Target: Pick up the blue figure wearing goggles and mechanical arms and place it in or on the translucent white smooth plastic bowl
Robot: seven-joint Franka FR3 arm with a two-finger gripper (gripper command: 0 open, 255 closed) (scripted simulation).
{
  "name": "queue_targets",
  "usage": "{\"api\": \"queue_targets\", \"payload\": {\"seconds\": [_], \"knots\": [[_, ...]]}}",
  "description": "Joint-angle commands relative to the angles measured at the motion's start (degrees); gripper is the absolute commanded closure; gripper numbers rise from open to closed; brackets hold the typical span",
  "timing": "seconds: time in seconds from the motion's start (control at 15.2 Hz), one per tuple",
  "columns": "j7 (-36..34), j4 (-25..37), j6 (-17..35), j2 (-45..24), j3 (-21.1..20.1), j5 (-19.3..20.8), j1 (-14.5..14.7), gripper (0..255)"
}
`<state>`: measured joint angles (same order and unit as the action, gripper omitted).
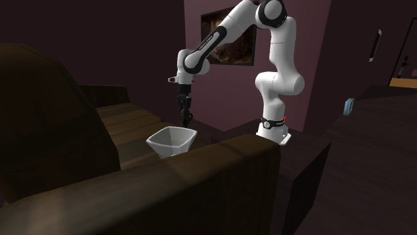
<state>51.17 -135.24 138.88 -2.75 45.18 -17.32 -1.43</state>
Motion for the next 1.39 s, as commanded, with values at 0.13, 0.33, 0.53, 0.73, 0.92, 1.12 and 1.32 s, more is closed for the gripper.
{"api": "queue_targets", "payload": {"seconds": [0.13, 0.33, 0.53, 0.73, 0.92, 1.12, 1.32], "knots": [[-3.41, 0.89, -2.61, 3.17, 0.34, 4.26, 0.21, 255], [-5.55, 1.64, -4.61, 5.33, 0.24, 6.88, 0.11, 255], [-7.43, 2.53, -6.71, 7.31, -0.05, 9.13, -0.10, 255], [-9.07, 3.56, -8.88, 9.10, -0.46, 11.03, -0.35, 255], [-10.49, 4.71, -11.09, 10.70, -0.94, 12.60, -0.62, 255], [-11.72, 5.98, -13.35, 12.12, -1.44, 13.90, -0.85, 255], [-12.77, 7.36, -15.62, 13.36, -1.95, 14.96, -1.06, 255]]}}
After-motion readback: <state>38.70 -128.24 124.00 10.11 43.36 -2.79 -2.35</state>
